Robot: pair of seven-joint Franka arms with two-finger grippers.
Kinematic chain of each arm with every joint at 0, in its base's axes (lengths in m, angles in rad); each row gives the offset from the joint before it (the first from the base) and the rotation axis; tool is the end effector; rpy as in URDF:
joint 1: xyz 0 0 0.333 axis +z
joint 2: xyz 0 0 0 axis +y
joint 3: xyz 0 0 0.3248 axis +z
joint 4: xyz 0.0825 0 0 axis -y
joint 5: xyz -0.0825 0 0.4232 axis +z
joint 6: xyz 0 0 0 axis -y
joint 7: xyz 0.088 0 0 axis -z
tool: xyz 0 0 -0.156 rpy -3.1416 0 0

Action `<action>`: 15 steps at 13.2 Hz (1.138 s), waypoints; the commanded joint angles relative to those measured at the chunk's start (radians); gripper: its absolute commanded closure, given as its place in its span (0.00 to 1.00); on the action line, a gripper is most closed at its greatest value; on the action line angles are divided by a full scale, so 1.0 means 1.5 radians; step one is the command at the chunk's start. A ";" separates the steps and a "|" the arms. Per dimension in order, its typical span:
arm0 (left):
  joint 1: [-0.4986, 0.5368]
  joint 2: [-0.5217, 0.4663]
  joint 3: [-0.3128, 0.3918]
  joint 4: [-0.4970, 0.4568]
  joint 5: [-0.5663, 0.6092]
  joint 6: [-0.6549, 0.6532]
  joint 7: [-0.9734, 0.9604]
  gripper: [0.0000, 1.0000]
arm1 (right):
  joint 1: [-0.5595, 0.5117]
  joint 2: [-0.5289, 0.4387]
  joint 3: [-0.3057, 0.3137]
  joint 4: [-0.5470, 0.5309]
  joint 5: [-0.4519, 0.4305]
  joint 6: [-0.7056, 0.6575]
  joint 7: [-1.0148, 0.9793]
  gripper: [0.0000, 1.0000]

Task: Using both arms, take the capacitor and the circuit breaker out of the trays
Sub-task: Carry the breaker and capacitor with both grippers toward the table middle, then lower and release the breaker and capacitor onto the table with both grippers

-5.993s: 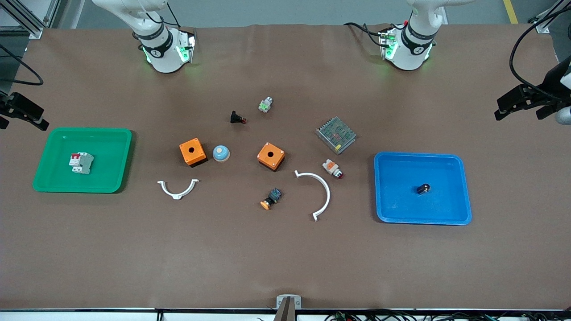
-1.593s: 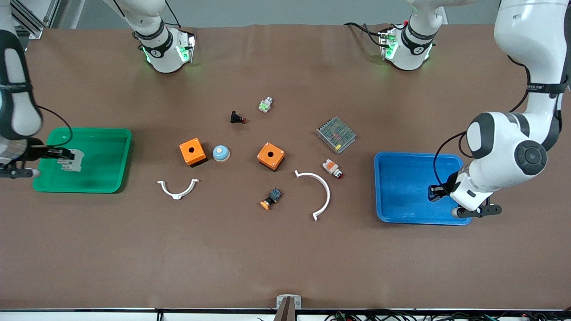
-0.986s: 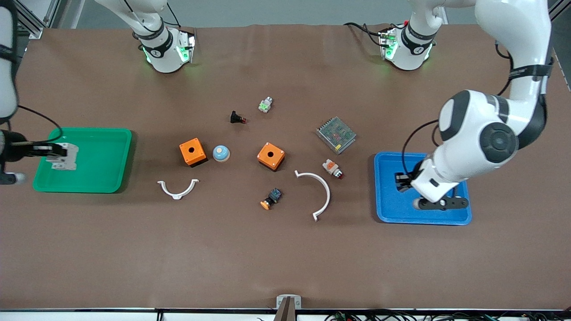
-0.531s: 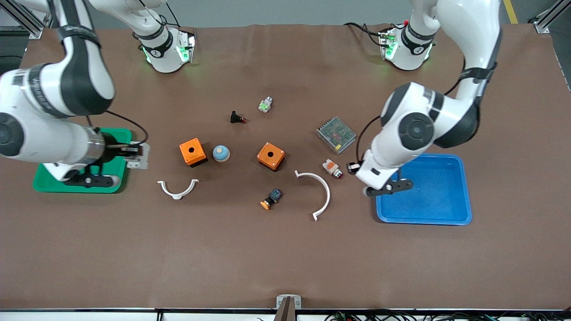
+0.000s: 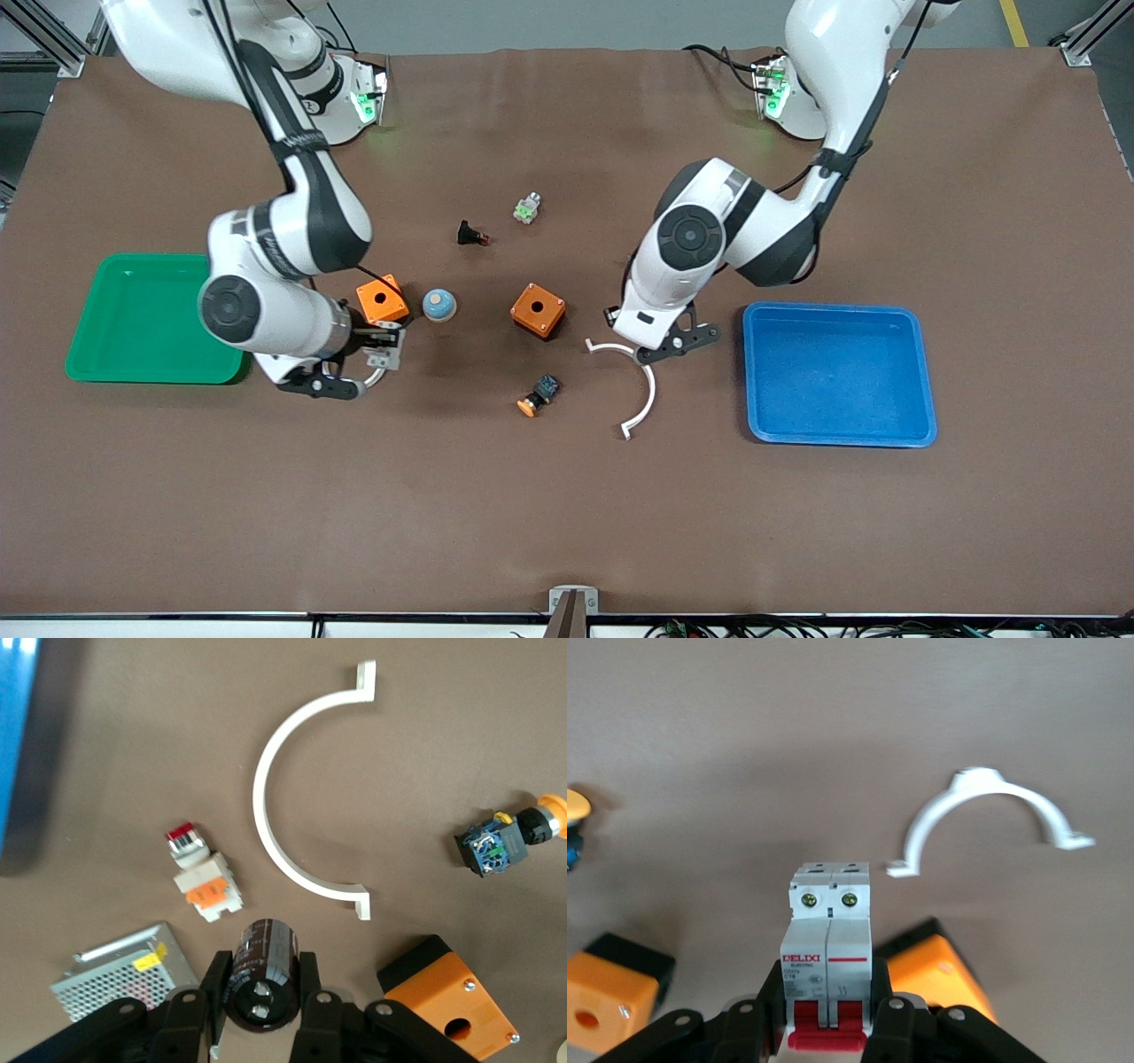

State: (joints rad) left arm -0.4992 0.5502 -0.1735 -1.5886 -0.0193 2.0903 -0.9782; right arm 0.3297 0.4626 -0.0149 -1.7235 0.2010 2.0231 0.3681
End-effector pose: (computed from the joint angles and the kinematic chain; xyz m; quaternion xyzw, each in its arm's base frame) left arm 0.5706 -0.4427 0.2539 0.9841 0.1683 -0.0533 0.0214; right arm 0.6351 0.2287 0.2433 -0.9903 0.0770 0.1040 0.0511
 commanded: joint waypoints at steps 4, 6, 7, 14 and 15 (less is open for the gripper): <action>-0.063 0.043 0.005 0.007 0.017 0.032 -0.121 1.00 | 0.064 0.057 -0.006 0.008 0.037 0.083 0.055 0.81; -0.083 0.061 0.004 0.000 0.017 0.053 -0.169 1.00 | 0.074 0.077 -0.006 0.009 0.038 0.110 0.059 0.81; -0.095 0.072 0.005 0.000 0.017 0.056 -0.184 1.00 | 0.079 0.084 -0.006 0.009 0.038 0.124 0.074 0.81; -0.115 0.088 0.003 -0.082 0.018 0.156 -0.252 0.85 | 0.087 0.077 -0.009 0.009 0.033 0.107 0.084 0.00; -0.116 0.088 0.004 -0.082 0.017 0.156 -0.255 0.63 | 0.086 0.047 -0.011 0.010 0.030 0.062 0.085 0.00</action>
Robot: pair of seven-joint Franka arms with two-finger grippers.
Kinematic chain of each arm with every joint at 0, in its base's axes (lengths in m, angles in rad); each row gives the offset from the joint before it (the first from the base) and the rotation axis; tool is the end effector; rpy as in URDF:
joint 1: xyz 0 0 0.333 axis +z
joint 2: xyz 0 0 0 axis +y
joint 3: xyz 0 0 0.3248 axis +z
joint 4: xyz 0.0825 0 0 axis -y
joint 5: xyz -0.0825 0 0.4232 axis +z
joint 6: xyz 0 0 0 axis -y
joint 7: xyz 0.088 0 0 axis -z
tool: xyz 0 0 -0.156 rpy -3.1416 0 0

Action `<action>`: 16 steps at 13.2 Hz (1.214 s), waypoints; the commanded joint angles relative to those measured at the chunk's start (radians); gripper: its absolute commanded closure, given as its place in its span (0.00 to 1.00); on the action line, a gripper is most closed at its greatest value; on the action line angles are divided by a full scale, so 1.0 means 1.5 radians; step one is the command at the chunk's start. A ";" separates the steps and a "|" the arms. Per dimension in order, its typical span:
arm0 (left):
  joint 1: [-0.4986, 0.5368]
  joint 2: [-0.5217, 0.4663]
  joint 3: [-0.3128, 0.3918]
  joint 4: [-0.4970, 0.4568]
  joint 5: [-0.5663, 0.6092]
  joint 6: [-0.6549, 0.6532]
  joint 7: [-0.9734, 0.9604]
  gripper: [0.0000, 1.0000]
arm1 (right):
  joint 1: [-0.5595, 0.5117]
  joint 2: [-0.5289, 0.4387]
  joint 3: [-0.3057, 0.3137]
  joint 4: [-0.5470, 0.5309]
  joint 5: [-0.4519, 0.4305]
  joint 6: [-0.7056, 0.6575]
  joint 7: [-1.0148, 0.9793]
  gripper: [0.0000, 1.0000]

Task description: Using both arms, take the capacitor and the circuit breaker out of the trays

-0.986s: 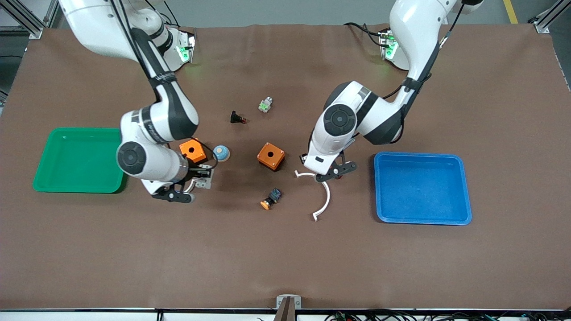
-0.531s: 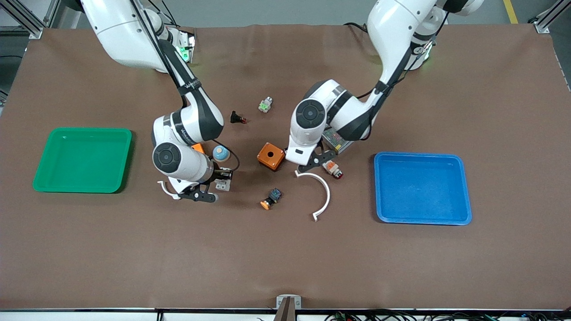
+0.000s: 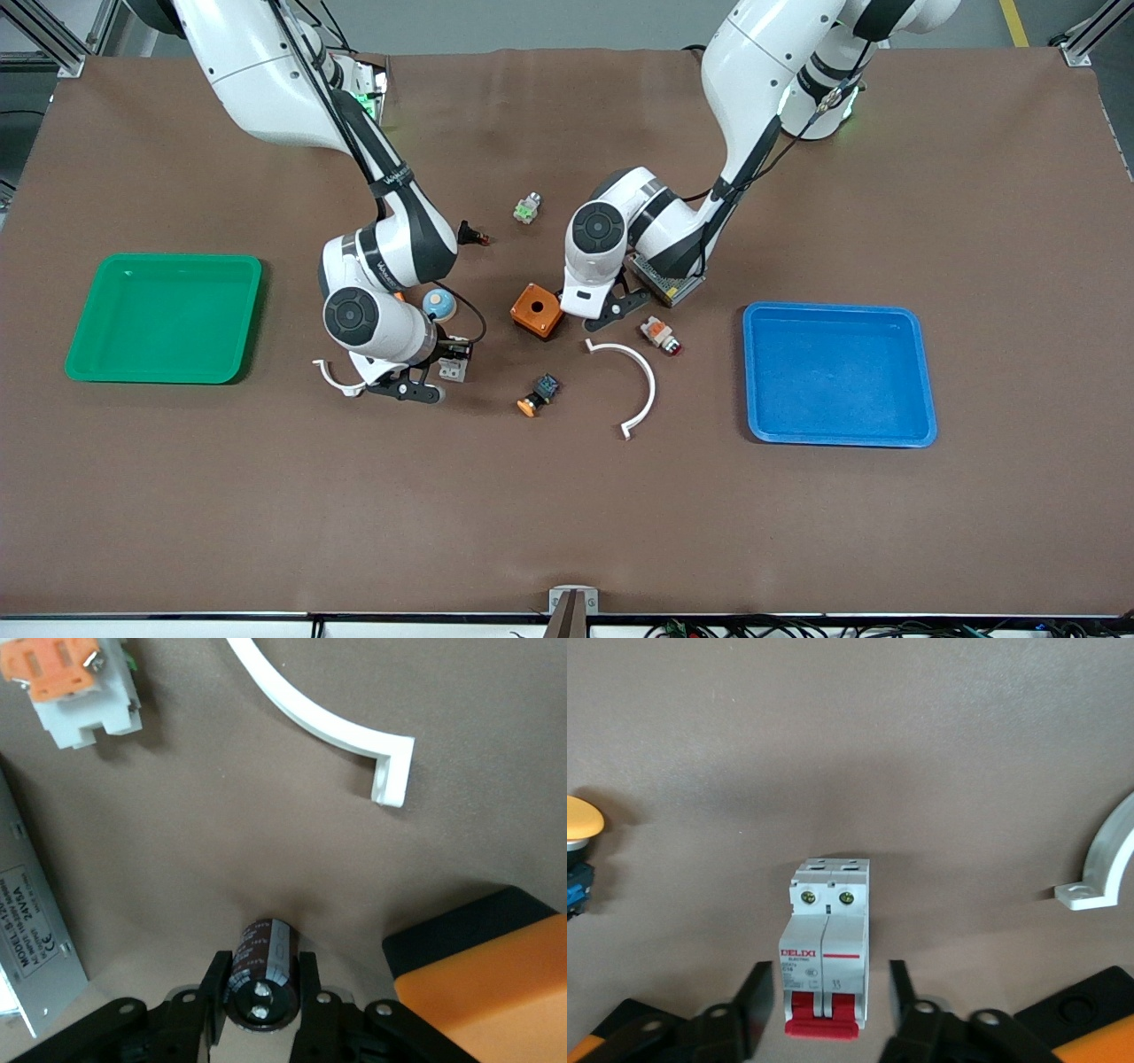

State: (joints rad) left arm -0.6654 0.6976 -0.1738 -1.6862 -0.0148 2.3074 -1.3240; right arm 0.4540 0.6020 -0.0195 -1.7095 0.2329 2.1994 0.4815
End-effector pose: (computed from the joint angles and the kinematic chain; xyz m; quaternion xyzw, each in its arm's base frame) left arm 0.4707 -0.5188 0.1226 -0.9625 -0.2619 0.0701 0.0006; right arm 0.6195 0.3070 0.1658 -0.9903 0.0954 0.0870 0.0513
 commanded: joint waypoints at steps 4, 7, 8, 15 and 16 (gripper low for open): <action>0.007 -0.031 0.013 -0.008 0.015 0.004 -0.034 0.00 | -0.050 -0.185 -0.012 -0.012 0.002 -0.220 0.001 0.00; 0.048 -0.081 0.025 0.038 0.051 -0.056 -0.032 0.00 | -0.111 -0.301 -0.012 -0.108 -0.037 -0.228 -0.080 0.00; 0.069 -0.092 0.025 0.062 0.070 -0.083 -0.022 0.00 | -0.145 -0.329 -0.012 -0.128 -0.039 -0.233 -0.118 0.00; 0.271 -0.207 0.024 0.123 0.083 -0.210 0.275 0.00 | -0.323 -0.416 -0.012 -0.114 -0.120 -0.307 -0.299 0.00; 0.297 -0.224 0.024 0.123 0.081 -0.221 0.329 0.00 | -0.325 -0.414 -0.012 -0.078 -0.120 -0.346 -0.300 0.00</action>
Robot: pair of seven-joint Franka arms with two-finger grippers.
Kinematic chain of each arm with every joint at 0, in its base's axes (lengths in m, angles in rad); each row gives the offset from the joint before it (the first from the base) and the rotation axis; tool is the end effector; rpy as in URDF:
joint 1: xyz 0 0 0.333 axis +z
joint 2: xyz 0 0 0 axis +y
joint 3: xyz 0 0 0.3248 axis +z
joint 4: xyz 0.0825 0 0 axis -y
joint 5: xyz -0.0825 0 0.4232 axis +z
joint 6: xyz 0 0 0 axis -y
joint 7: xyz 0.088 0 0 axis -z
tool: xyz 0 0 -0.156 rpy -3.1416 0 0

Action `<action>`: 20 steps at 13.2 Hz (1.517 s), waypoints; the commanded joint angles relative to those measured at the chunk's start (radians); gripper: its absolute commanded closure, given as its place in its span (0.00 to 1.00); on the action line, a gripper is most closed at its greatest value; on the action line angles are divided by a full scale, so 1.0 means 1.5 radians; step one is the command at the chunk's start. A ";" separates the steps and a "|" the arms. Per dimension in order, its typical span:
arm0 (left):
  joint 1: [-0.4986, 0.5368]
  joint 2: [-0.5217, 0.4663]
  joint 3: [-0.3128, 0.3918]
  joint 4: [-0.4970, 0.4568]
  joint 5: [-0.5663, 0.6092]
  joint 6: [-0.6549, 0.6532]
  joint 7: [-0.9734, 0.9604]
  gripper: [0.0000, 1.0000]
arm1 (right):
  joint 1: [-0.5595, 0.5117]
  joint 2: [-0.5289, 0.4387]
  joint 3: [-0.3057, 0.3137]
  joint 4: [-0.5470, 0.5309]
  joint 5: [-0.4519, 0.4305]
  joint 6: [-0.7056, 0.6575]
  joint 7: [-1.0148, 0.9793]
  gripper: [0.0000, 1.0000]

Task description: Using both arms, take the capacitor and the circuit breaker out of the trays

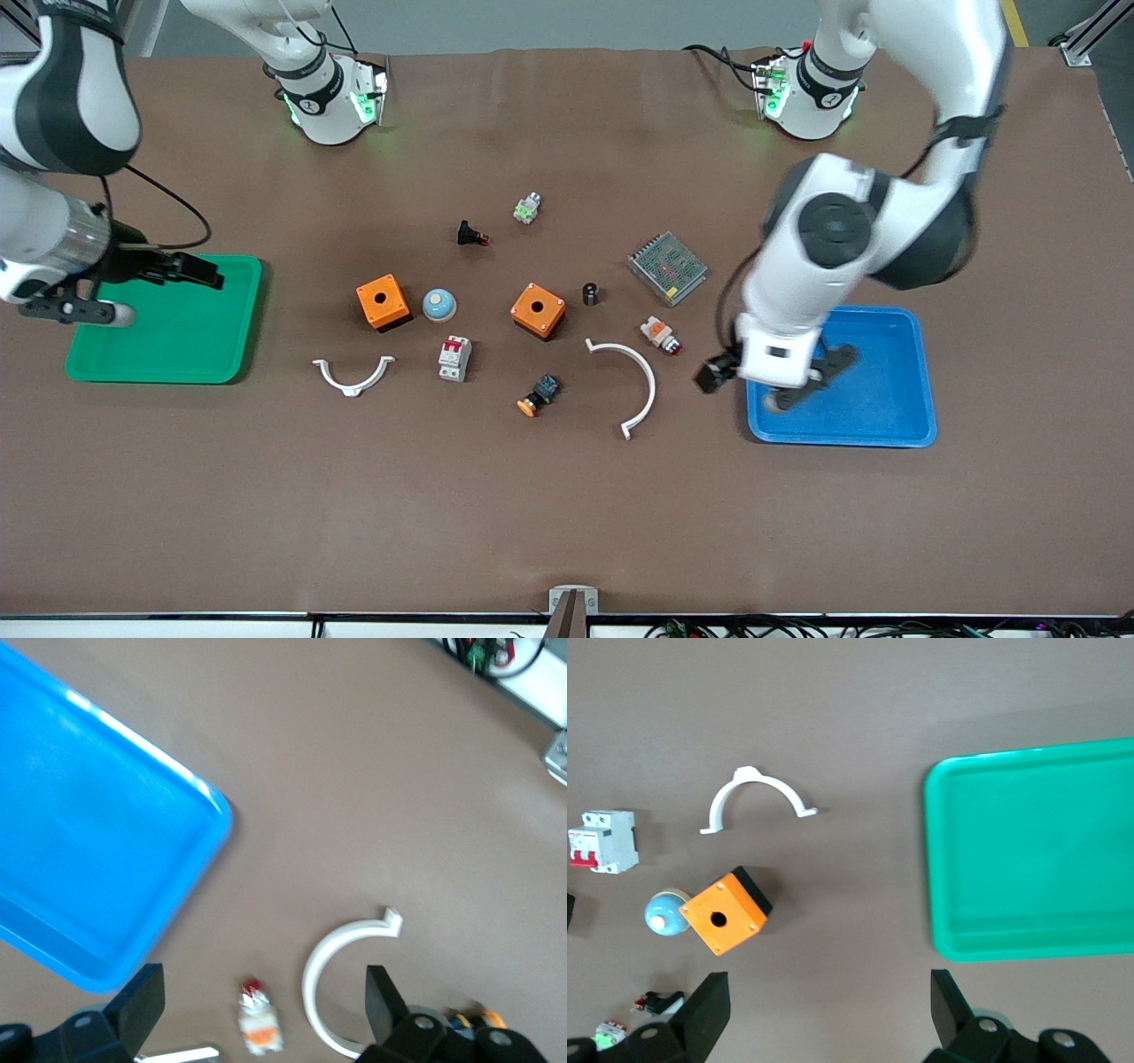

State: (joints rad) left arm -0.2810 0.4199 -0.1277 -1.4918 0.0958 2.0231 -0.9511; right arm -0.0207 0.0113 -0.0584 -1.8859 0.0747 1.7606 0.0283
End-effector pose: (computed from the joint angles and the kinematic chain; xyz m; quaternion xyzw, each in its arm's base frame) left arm 0.6862 -0.2745 0.3891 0.9647 0.2563 0.0564 0.0217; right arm 0.5785 -0.0356 0.4331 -0.9950 0.0630 0.0673 0.0375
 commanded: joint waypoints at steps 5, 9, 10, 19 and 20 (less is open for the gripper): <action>0.140 -0.110 -0.006 -0.007 0.009 -0.129 0.249 0.00 | -0.019 -0.016 0.014 0.170 -0.025 -0.099 0.002 0.00; 0.211 -0.174 -0.015 -0.016 0.000 -0.172 0.356 0.00 | -0.021 -0.004 0.015 0.219 -0.025 -0.102 0.005 0.00; 0.225 -0.195 -0.016 -0.025 -0.005 -0.193 0.396 0.00 | -0.021 -0.004 0.015 0.227 -0.024 -0.102 0.005 0.00; 0.214 -0.353 0.019 -0.158 -0.073 -0.274 0.482 0.00 | -0.022 -0.004 0.014 0.265 -0.026 -0.107 0.006 0.00; 0.214 -0.366 0.019 -0.171 -0.083 -0.274 0.484 0.00 | -0.023 -0.004 0.014 0.267 -0.026 -0.107 0.005 0.00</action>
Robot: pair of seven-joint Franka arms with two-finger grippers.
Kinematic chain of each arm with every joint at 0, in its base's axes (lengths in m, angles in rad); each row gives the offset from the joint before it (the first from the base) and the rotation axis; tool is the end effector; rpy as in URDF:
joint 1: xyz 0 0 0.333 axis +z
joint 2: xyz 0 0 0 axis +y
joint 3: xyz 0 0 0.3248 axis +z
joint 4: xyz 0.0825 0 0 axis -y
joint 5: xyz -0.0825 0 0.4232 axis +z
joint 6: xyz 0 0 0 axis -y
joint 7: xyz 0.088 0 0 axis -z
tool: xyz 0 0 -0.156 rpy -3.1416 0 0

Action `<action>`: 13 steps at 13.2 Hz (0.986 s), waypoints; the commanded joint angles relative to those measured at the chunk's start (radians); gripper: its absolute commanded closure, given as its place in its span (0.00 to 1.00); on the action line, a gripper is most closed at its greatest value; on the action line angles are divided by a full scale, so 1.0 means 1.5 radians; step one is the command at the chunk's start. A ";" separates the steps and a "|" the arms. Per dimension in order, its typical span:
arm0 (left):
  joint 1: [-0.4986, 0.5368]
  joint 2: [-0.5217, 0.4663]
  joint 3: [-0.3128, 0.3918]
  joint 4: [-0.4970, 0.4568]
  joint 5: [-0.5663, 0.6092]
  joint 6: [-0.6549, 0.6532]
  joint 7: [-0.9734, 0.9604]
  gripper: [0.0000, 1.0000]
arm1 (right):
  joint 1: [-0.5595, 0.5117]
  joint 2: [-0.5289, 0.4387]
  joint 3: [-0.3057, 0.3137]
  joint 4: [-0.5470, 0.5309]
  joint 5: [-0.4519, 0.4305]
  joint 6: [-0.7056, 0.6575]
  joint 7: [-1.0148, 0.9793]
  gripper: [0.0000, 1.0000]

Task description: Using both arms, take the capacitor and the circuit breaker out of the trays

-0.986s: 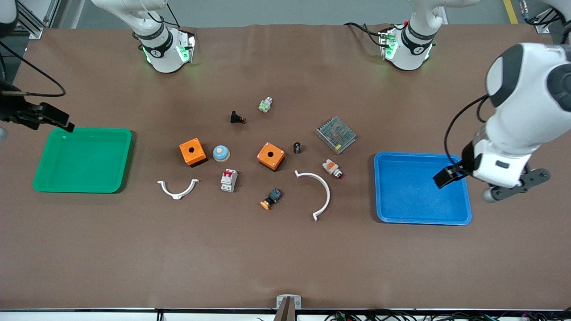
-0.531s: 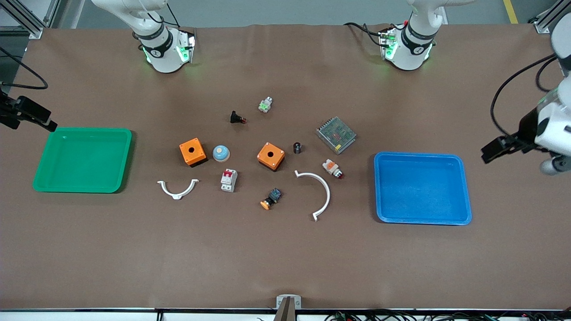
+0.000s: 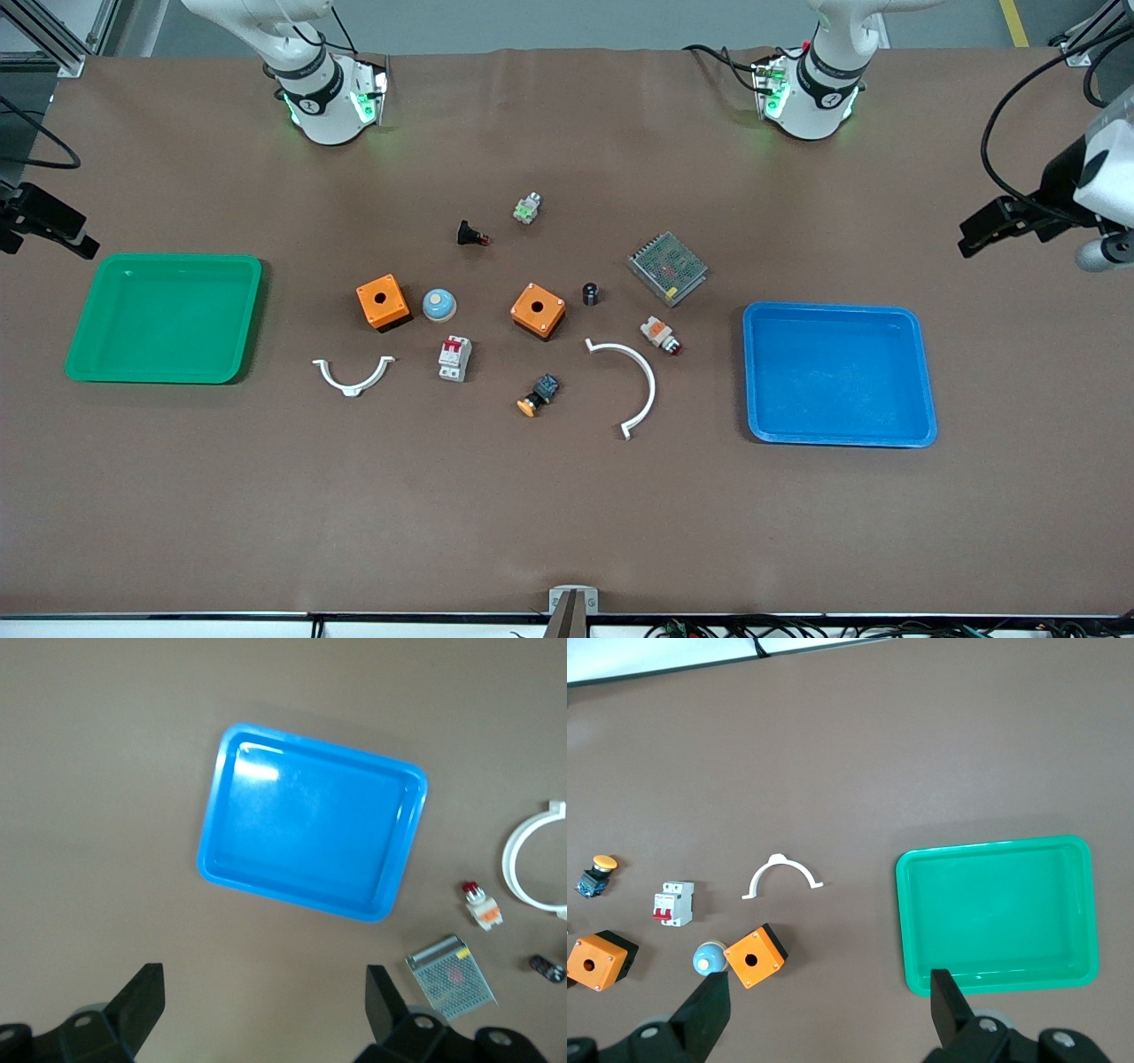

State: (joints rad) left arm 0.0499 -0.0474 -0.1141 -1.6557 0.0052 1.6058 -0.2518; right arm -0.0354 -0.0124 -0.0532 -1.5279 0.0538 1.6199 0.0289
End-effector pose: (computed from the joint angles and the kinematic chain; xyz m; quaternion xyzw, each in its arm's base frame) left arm 0.5795 -0.0377 0.5715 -0.9956 -0.0936 0.0006 0.0054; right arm 0.5986 -0.0452 0.6188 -0.9965 0.0585 -0.0529 0.0257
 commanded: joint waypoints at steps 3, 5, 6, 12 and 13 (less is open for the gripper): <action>-0.026 -0.080 0.013 -0.081 -0.023 0.004 0.018 0.00 | -0.013 0.011 0.011 0.030 -0.013 -0.012 0.006 0.00; -0.031 -0.078 0.010 -0.073 -0.022 0.007 0.018 0.00 | -0.013 0.011 0.011 0.035 -0.013 -0.012 0.004 0.00; -0.031 -0.071 0.013 -0.062 -0.021 0.005 0.022 0.00 | -0.013 0.011 0.011 0.036 -0.013 -0.013 0.003 0.00; -0.027 -0.024 0.012 -0.009 0.003 -0.002 0.081 0.00 | -0.010 0.011 0.013 0.037 -0.011 -0.011 0.001 0.00; -0.029 -0.024 0.008 -0.005 0.017 -0.003 0.081 0.00 | -0.010 0.011 0.013 0.037 -0.011 -0.011 0.001 0.00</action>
State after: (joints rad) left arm 0.0114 -0.0927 -0.0997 -1.6961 -0.0039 1.6159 -0.1487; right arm -0.0365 -0.0116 -0.0503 -1.5047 0.0521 1.6198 0.0292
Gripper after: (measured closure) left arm 0.000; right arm 0.000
